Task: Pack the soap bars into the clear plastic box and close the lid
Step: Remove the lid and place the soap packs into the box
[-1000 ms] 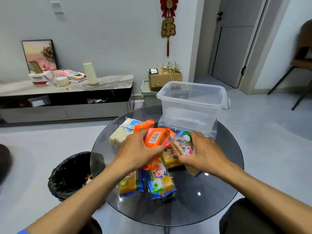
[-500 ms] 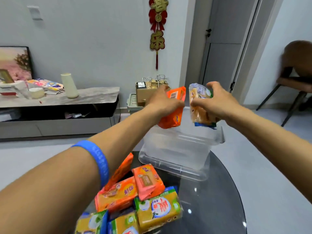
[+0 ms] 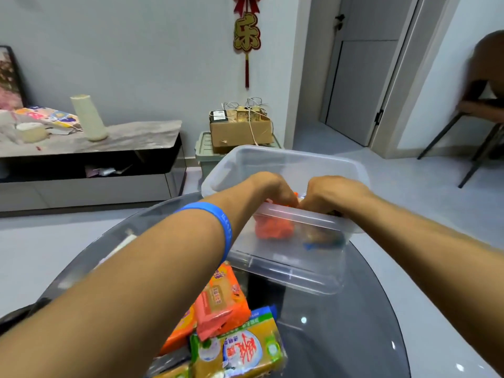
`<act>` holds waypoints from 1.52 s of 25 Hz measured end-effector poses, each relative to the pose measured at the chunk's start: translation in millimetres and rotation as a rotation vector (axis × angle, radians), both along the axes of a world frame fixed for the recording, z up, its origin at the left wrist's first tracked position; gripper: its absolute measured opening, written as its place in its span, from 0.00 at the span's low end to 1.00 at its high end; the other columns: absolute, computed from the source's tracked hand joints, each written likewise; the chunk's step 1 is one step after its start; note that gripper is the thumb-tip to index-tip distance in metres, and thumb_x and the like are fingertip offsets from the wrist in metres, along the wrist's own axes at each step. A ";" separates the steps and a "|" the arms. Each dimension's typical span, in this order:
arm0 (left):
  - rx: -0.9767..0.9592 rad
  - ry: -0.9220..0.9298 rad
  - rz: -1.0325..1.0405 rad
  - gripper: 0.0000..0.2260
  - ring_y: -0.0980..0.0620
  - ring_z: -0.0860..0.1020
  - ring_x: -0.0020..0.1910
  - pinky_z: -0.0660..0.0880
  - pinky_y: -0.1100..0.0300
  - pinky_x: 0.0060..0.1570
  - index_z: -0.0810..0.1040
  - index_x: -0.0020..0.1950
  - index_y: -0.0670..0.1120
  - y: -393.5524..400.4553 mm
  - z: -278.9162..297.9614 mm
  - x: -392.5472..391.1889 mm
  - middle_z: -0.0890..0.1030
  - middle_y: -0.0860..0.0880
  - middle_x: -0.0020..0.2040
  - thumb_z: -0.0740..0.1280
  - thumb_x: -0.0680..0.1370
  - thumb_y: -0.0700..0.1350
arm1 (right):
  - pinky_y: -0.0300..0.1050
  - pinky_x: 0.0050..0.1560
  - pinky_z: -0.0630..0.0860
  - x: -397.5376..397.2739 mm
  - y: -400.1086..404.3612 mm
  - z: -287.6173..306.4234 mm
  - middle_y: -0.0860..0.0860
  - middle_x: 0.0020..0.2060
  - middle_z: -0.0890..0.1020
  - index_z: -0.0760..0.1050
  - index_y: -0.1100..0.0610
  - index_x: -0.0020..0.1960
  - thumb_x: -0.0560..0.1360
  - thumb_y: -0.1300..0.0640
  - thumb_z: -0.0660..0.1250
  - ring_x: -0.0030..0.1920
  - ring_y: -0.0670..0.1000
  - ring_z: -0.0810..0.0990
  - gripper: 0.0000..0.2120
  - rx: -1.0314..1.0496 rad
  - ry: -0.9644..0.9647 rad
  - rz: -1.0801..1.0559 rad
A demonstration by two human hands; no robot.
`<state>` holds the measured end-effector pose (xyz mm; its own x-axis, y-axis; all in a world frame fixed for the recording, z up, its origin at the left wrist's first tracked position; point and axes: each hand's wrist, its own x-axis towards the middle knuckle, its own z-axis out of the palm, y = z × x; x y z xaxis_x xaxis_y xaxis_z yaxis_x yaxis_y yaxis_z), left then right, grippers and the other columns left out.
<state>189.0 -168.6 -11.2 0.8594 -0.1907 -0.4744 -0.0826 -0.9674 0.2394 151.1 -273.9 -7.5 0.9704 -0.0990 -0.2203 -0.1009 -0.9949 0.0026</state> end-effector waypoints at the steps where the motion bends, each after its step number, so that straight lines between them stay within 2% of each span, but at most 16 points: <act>1: 0.047 0.042 -0.028 0.09 0.52 0.76 0.32 0.69 0.58 0.28 0.75 0.44 0.45 1.0 -1.2 -1.7 0.78 0.47 0.42 0.66 0.76 0.50 | 0.43 0.36 0.69 0.1 0.4 -4.1 0.53 0.37 0.78 0.74 0.56 0.40 0.71 0.41 0.65 0.37 0.55 0.77 0.17 0.001 0.031 0.005; 4: 0.078 0.180 -0.150 0.05 0.50 0.81 0.38 0.75 0.60 0.28 0.80 0.47 0.46 2.1 -5.5 -4.1 0.82 0.45 0.49 0.68 0.75 0.46 | 0.46 0.45 0.69 -0.3 0.9 -5.4 0.54 0.45 0.77 0.75 0.55 0.47 0.74 0.44 0.64 0.45 0.57 0.74 0.14 -0.013 0.067 0.012; 6: -0.007 0.178 -0.120 0.14 0.44 0.82 0.50 0.80 0.58 0.37 0.78 0.62 0.42 0.7 -10.8 -4.6 0.79 0.41 0.61 0.65 0.78 0.44 | 0.46 0.46 0.70 -1.2 0.4 -5.7 0.54 0.45 0.76 0.76 0.55 0.49 0.74 0.49 0.65 0.45 0.57 0.74 0.10 -0.037 0.064 0.027; 8: 0.021 0.156 -0.127 0.19 0.43 0.79 0.57 0.78 0.56 0.46 0.72 0.68 0.42 0.5 -13.2 -3.5 0.76 0.41 0.65 0.65 0.79 0.45 | 0.46 0.45 0.71 -0.5 -0.9 -7.5 0.55 0.44 0.75 0.78 0.57 0.52 0.74 0.55 0.66 0.44 0.57 0.73 0.08 -0.065 0.046 0.060; 11: 0.191 0.093 -0.182 0.17 0.50 0.81 0.42 0.76 0.61 0.34 0.77 0.61 0.45 2.4 -12.0 -1.3 0.80 0.48 0.57 0.73 0.72 0.44 | 0.46 0.44 0.70 0.9 -3.1 -9.7 0.55 0.43 0.75 0.77 0.57 0.51 0.75 0.60 0.64 0.44 0.57 0.73 0.06 -0.089 0.069 0.108; 13: 0.334 -0.037 -0.318 0.15 0.49 0.80 0.44 0.73 0.59 0.40 0.80 0.56 0.47 2.2 -10.9 -1.2 0.81 0.50 0.55 0.73 0.71 0.49 | 0.44 0.39 0.68 2.6 -2.1 -10.2 0.54 0.45 0.75 0.74 0.56 0.47 0.76 0.60 0.63 0.39 0.55 0.74 0.03 -0.092 0.120 0.125; 15: 0.399 -0.033 -0.427 0.17 0.48 0.78 0.48 0.70 0.58 0.47 0.80 0.58 0.50 2.0 -11.2 -1.9 0.80 0.51 0.53 0.72 0.71 0.53 | 0.42 0.35 0.66 6.0 -0.1 -11.2 0.53 0.46 0.77 0.76 0.56 0.47 0.75 0.59 0.63 0.36 0.53 0.73 0.03 -0.102 0.141 0.143; 17: 0.358 0.103 -0.368 0.19 0.49 0.78 0.49 0.71 0.57 0.51 0.80 0.60 0.49 2.6 -10.0 -0.3 0.81 0.51 0.53 0.74 0.71 0.50 | 0.43 0.40 0.68 9.8 0.4 -13.7 0.54 0.50 0.80 0.79 0.55 0.52 0.75 0.58 0.64 0.41 0.56 0.76 0.08 -0.093 0.159 0.147; 20: 0.313 0.099 -0.350 0.18 0.50 0.79 0.47 0.71 0.57 0.50 0.82 0.58 0.49 3.3 -8.9 3.0 0.82 0.51 0.51 0.76 0.69 0.48 | 0.44 0.42 0.68 12.3 -1.2 -16.1 0.54 0.52 0.80 0.79 0.54 0.52 0.75 0.58 0.65 0.45 0.57 0.75 0.08 -0.090 0.173 0.143; 24: 0.163 0.199 -0.268 0.11 0.56 0.83 0.38 0.77 0.59 0.46 0.84 0.51 0.48 6.7 -17.5 8.1 0.85 0.51 0.49 0.75 0.69 0.40 | 0.46 0.44 0.69 15.2 -3.1 -14.0 0.52 0.39 0.77 0.76 0.57 0.40 0.73 0.58 0.66 0.36 0.52 0.74 0.04 -0.089 0.202 0.118; 26: 0.157 0.140 -0.276 0.13 0.55 0.82 0.39 0.76 0.62 0.36 0.83 0.54 0.48 4.0 -20.2 10.0 0.84 0.50 0.51 0.74 0.70 0.43 | 0.46 0.43 0.71 16.0 -3.0 -13.7 0.50 0.35 0.76 0.75 0.57 0.37 0.72 0.57 0.68 0.34 0.50 0.74 0.07 -0.097 0.255 0.113; 28: 0.078 -0.014 -0.227 0.12 0.50 0.83 0.42 0.78 0.59 0.36 0.82 0.56 0.45 2.4 -12.6 8.0 0.83 0.47 0.52 0.70 0.73 0.44 | 0.45 0.42 0.74 13.1 -4.4 -9.4 0.49 0.37 0.77 0.78 0.56 0.43 0.71 0.56 0.69 0.36 0.51 0.77 0.04 -0.038 0.267 0.092; 31: -0.371 -0.389 -0.039 0.07 0.48 0.80 0.41 0.78 0.60 0.34 0.82 0.50 0.44 24.4 22.4 -7.5 0.81 0.48 0.41 0.67 0.74 0.40 | 0.49 0.48 0.81 6.1 -8.3 7.5 0.54 0.52 0.81 0.78 0.57 0.58 0.73 0.59 0.62 0.46 0.56 0.81 0.15 0.116 0.070 0.097; 33: -0.554 -0.587 0.036 0.06 0.53 0.77 0.38 0.71 0.64 0.32 0.82 0.46 0.48 56.4 50.1 -34.7 0.79 0.53 0.37 0.67 0.73 0.39 | 0.48 0.53 0.78 -10.9 -8.0 28.9 0.56 0.57 0.80 0.78 0.58 0.60 0.74 0.62 0.59 0.52 0.58 0.80 0.17 0.210 -0.128 0.153; 36: -0.531 -0.746 0.121 0.06 0.53 0.77 0.37 0.70 0.62 0.36 0.82 0.44 0.50 111.4 54.3 -92.6 0.80 0.51 0.38 0.68 0.71 0.41 | 0.46 0.53 0.72 -62.1 10.2 51.8 0.55 0.58 0.81 0.80 0.54 0.58 0.73 0.61 0.62 0.56 0.56 0.79 0.16 0.345 -0.452 0.253; 38: -0.516 -0.624 0.073 0.05 0.55 0.76 0.34 0.71 0.64 0.34 0.82 0.44 0.49 142.9 33.9 -133.0 0.80 0.51 0.37 0.70 0.71 0.42 | 0.42 0.47 0.72 -104.0 29.0 49.9 0.51 0.53 0.84 0.82 0.51 0.52 0.71 0.59 0.64 0.50 0.53 0.81 0.13 0.501 -0.640 0.294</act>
<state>56.0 -25.6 22.7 0.9553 -0.1878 0.2283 -0.2890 -0.7559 0.5875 47.1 -244.9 42.5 0.8935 0.1384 0.4272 0.3289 -0.8494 -0.4128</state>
